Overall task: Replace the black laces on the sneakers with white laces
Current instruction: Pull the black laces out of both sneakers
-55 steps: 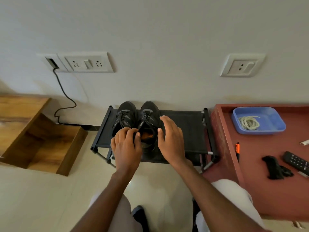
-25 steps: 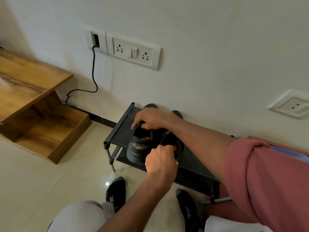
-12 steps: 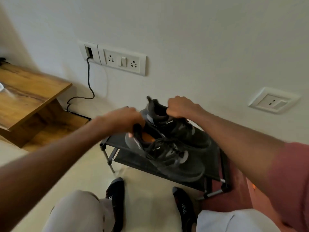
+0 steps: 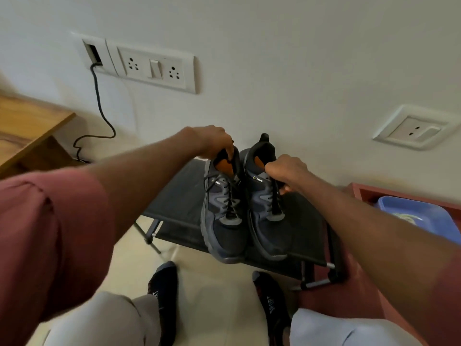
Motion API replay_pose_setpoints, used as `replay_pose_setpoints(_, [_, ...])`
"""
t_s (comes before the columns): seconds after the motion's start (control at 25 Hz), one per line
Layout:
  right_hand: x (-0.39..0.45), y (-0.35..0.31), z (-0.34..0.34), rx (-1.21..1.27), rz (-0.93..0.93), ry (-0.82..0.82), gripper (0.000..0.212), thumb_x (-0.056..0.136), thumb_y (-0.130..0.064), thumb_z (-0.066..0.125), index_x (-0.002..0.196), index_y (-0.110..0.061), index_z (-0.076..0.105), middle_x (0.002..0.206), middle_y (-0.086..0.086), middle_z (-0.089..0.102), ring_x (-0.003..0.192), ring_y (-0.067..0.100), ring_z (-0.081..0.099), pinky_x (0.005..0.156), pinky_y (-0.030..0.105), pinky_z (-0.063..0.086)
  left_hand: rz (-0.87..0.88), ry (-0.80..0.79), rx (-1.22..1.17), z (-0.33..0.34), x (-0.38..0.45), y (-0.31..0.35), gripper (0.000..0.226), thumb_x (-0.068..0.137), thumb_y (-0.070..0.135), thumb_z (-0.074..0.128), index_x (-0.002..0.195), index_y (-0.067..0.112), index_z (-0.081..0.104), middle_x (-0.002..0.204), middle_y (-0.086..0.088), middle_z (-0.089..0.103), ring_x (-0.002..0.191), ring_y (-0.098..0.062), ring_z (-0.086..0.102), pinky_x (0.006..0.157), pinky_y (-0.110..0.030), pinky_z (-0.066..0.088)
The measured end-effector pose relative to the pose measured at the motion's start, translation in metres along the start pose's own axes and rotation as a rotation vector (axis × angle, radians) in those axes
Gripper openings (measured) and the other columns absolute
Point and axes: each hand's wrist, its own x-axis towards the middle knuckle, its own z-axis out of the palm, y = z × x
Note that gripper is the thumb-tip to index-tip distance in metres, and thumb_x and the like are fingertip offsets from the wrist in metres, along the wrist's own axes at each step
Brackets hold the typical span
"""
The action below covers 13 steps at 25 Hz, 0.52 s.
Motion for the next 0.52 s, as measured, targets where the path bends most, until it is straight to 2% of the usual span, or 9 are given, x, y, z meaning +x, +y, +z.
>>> replay_pose_setpoints(0.08, [-0.001, 0.004, 0.005, 0.06, 0.048, -0.016, 0.026, 0.09, -0.034, 0.059, 0.096, -0.01, 0.066, 0.08, 0.009, 0.07, 0.064, 0.025, 0.071, 0.056, 0.029, 0.056, -0.1, 0.132, -0.248, 0.024, -0.014, 0.012, 0.048, 0.089, 0.014, 0.072, 0.132, 0.035, 0.067, 0.135, -0.007, 0.058, 0.123, -0.035, 0.058, 0.097, -0.042, 0.051])
replay_pose_setpoints(0.2, [-0.009, 0.02, 0.017, 0.317, 0.098, -0.092, 0.063, 0.093, -0.06, 0.062, 0.128, -0.008, 0.061, 0.117, 0.01, 0.066, 0.105, 0.033, 0.065, 0.08, 0.039, 0.052, -0.418, 0.465, -0.825, 0.064, -0.05, 0.057, 0.058, 0.094, 0.007, 0.064, 0.147, 0.025, 0.052, 0.148, -0.016, 0.046, 0.129, -0.039, 0.053, 0.105, -0.048, 0.047])
replay_pose_setpoints(0.24, [-0.016, 0.025, 0.025, 0.426, 0.103, -0.148, 0.069, 0.09, -0.066, 0.065, 0.13, -0.011, 0.06, 0.121, 0.009, 0.064, 0.111, 0.032, 0.063, 0.084, 0.039, 0.05, -0.555, 0.45, -0.96, 0.076, -0.06, 0.072, 0.058, 0.098, 0.013, 0.061, 0.152, 0.021, 0.042, 0.15, -0.017, 0.041, 0.13, -0.041, 0.051, 0.106, -0.049, 0.048])
replay_pose_setpoints(0.28, [-0.025, 0.029, 0.033, 0.519, 0.095, -0.205, 0.07, 0.083, -0.068, 0.073, 0.124, -0.013, 0.06, 0.119, 0.007, 0.065, 0.11, 0.027, 0.063, 0.086, 0.039, 0.053, -0.659, 0.346, -1.065, 0.086, -0.065, 0.084, 0.062, 0.101, 0.026, 0.062, 0.155, 0.016, 0.033, 0.152, -0.02, 0.038, 0.132, -0.043, 0.049, 0.108, -0.052, 0.047])
replay_pose_setpoints(0.32, [-0.029, 0.035, 0.043, 0.544, 0.085, -0.244, 0.08, 0.071, -0.068, 0.082, 0.128, -0.016, 0.061, 0.119, 0.004, 0.069, 0.108, 0.025, 0.066, 0.087, 0.04, 0.057, -0.717, 0.195, -1.149, 0.094, -0.067, 0.093, 0.073, 0.1, 0.041, 0.064, 0.156, 0.012, 0.027, 0.153, -0.022, 0.037, 0.134, -0.044, 0.048, 0.109, -0.053, 0.047])
replay_pose_setpoints(0.4, [-0.022, 0.051, 0.066, 0.451, 0.066, -0.227, 0.104, 0.044, -0.067, 0.087, 0.136, -0.027, 0.058, 0.121, 0.001, 0.071, 0.106, 0.025, 0.069, 0.09, 0.045, 0.06, -0.744, -0.028, -1.275, 0.104, -0.07, 0.106, 0.104, 0.086, 0.058, 0.076, 0.157, 0.008, 0.019, 0.152, -0.022, 0.043, 0.136, -0.042, 0.049, 0.111, -0.052, 0.048])
replay_pose_setpoints(0.44, [-0.017, 0.057, 0.072, 0.41, 0.059, -0.213, 0.109, 0.04, -0.065, 0.086, 0.138, -0.028, 0.055, 0.123, 0.002, 0.07, 0.108, 0.027, 0.068, 0.094, 0.047, 0.059, -0.734, -0.079, -1.303, 0.106, -0.071, 0.112, 0.122, 0.076, 0.061, 0.083, 0.16, 0.009, 0.011, 0.153, -0.022, 0.043, 0.138, -0.041, 0.049, 0.113, -0.052, 0.046])
replay_pose_setpoints(0.52, [-0.013, 0.065, 0.072, 0.406, 0.051, -0.221, 0.103, 0.044, -0.058, 0.084, 0.137, -0.025, 0.053, 0.124, 0.003, 0.067, 0.112, 0.03, 0.066, 0.098, 0.048, 0.056, -0.721, -0.166, -1.318, 0.106, -0.07, 0.125, 0.157, 0.059, 0.065, 0.093, 0.162, 0.013, -0.014, 0.159, -0.022, 0.038, 0.145, -0.04, 0.041, 0.119, -0.054, 0.039])
